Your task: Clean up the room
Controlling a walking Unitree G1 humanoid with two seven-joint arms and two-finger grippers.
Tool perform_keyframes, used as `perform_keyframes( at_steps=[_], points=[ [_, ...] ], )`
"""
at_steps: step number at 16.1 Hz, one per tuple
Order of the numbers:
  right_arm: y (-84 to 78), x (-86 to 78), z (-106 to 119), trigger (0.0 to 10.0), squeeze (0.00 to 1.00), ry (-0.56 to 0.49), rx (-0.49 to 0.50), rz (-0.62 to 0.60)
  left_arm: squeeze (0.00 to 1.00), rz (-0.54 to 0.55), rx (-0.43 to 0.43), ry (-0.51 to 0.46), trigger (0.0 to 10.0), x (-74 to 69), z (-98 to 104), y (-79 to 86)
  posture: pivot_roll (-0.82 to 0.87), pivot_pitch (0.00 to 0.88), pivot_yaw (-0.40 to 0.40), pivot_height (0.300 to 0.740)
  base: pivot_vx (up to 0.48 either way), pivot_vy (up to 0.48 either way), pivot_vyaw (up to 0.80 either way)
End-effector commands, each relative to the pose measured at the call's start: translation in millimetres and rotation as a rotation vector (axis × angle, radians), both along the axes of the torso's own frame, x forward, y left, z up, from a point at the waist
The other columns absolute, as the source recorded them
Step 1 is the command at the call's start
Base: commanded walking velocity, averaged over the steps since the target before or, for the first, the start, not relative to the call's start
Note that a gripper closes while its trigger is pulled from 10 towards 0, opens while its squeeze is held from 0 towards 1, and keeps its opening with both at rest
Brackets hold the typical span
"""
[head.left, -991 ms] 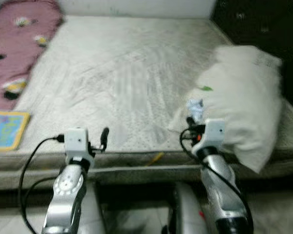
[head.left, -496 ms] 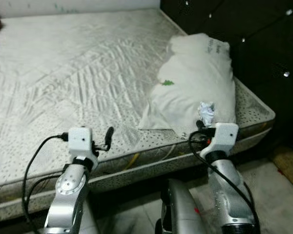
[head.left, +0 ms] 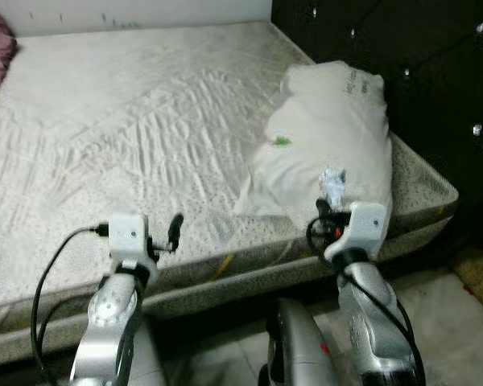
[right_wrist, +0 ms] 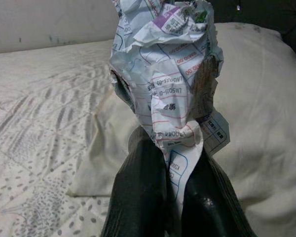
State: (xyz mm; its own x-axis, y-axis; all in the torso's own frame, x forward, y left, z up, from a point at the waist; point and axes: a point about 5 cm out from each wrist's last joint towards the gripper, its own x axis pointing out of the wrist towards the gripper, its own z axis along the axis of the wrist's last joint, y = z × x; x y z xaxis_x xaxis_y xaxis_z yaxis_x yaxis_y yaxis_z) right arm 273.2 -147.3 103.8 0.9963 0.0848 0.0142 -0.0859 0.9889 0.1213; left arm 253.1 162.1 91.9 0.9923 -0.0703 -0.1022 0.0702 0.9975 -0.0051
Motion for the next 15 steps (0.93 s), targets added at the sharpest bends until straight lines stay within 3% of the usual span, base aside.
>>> perform_keyframes(
  at_steps=[1,9,15],
  points=[
    [-0.5,1.2,4.5,10.0,0.00,-0.012,0.001,0.002,0.00,-0.011,0.004,-0.013,10.0,0.8,4.7,0.0,-0.02,0.045,-0.042,0.630,0.000,0.000,0.00],
    [-5.1,5.2,7.4,10.0,0.00,-0.021,0.000,-0.007,0.00,-0.007,-0.003,-0.007,10.0,2.1,4.2,-1.8,-0.03,0.041,-0.038,0.735,0.000,0.000,0.00],
    [-4.1,3.9,5.7,10.0,0.00,-0.016,-0.002,-0.006,0.00,-0.014,-0.038,-0.004,10.0,1.3,3.9,-4.0,-0.03,0.044,-0.040,0.740,0.000,0.000,0.00]
  ],
)
